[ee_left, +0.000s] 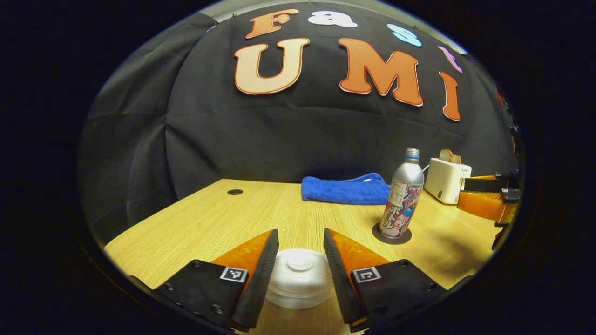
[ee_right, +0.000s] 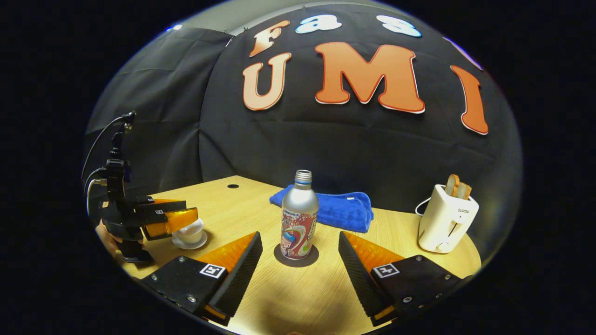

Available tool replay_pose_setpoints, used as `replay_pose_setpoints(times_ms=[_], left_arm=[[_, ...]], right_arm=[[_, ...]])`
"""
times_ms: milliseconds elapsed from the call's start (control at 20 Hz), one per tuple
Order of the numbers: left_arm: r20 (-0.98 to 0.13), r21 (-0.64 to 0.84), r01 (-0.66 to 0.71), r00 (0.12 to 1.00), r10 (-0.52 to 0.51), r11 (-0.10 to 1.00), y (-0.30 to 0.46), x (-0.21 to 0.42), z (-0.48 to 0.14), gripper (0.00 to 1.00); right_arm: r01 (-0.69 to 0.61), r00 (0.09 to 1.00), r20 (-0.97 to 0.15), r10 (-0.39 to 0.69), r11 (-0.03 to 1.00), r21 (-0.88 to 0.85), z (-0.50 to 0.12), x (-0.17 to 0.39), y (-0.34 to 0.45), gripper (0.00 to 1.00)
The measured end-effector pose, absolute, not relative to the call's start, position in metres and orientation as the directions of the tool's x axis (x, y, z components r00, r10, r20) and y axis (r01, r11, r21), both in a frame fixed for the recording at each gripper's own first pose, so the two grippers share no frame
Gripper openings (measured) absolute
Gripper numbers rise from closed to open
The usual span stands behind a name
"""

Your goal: Open the teacup lid with one hand, grasp the water bottle and pour water into the teacup with the other hand; after pouring, place the water bottle on the coaster and then close the teacup lid.

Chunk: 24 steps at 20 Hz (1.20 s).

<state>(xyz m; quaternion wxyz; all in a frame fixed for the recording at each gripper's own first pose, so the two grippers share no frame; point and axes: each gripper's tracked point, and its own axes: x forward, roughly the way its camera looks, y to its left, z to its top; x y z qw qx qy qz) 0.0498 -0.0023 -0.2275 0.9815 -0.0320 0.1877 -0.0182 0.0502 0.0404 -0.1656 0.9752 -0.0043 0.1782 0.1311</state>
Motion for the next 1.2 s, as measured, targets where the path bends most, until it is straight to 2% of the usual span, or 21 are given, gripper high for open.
replay_pose_setpoints(times_ms=[50,100,150,300,450,550,600,700,800,1000,1100,1150,1200], left_arm=[[-0.351,-0.071,0.021,0.935,-0.045,0.997,-0.003,0.051,-0.22,0.67],[-0.337,-0.067,0.023,0.94,-0.044,0.997,-0.006,0.05,-0.212,0.8],[-0.328,-0.064,0.032,0.943,-0.051,0.997,-0.01,0.049,-0.205,0.78],[-0.28,-0.075,0.058,0.957,-0.076,0.996,-0.025,0.046,-0.179,0.96],[-0.222,-0.071,0.06,0.972,-0.075,0.996,-0.032,0.041,-0.148,0.97],[-0.188,-0.058,0.07,0.979,-0.079,0.996,-0.037,0.038,-0.128,0.97],[-0.171,-0.052,0.069,0.982,-0.077,0.996,-0.039,0.036,-0.121,1.0],[-0.136,-0.058,0.075,0.987,-0.082,0.995,-0.047,0.028,-0.106,0.97],[-0.121,-0.073,0.096,0.987,-0.104,0.993,-0.057,0.022,-0.097,1.0],[-0.075,-0.087,0.115,0.99,-0.121,0.99,-0.069,0.014,-0.077,0.94],[-0.056,-0.079,0.112,0.992,-0.116,0.991,-0.07,0.01,-0.067,1.0],[-0.044,-0.077,0.111,0.992,-0.114,0.991,-0.07,0.009,-0.062,1.0],[-0.033,-0.077,0.112,0.993,-0.115,0.991,-0.07,0.007,-0.059,0.94]], right_arm=[[-0.252,0.909,-0.335,0.249,0.967,0.034,-0.159,0.049,0.039,0.99],[-0.246,0.916,-0.32,0.244,0.969,0.035,-0.153,0.047,0.037,0.99],[-0.238,0.922,-0.304,0.239,0.97,0.04,-0.147,0.045,0.035,0.99],[-0.205,0.941,-0.26,0.215,0.977,0.064,-0.13,0.04,0.028,0.99],[-0.152,0.965,-0.208,0.16,0.987,0.058,-0.114,0.037,0.013,0.99],[-0.138,0.964,-0.22,0.151,0.988,0.074,-0.112,0.029,0.01,0.99],[-0.13,0.967,-0.211,0.145,0.988,0.081,-0.107,0.026,0.007,0.99],[-0.124,0.972,-0.192,0.137,0.989,0.079,-0.099,0.022,0.005,0.99],[-0.112,0.976,-0.178,0.122,0.992,0.064,-0.092,0.016,0.002,0.98],[-0.093,0.988,-0.119,0.099,0.994,0.051,-0.068,0.007,-0.002,0.99],[-0.05,0.993,-0.103,0.053,0.998,0.036,-0.062,0.004,-0.013,0.98],[-0.028,0.995,-0.092,0.03,0.999,0.025,-0.058,0.003,-0.018,0.98],[-0.011,0.997,-0.08,0.012,1.0,0.015,-0.053,0.002,-0.022,1.0]])
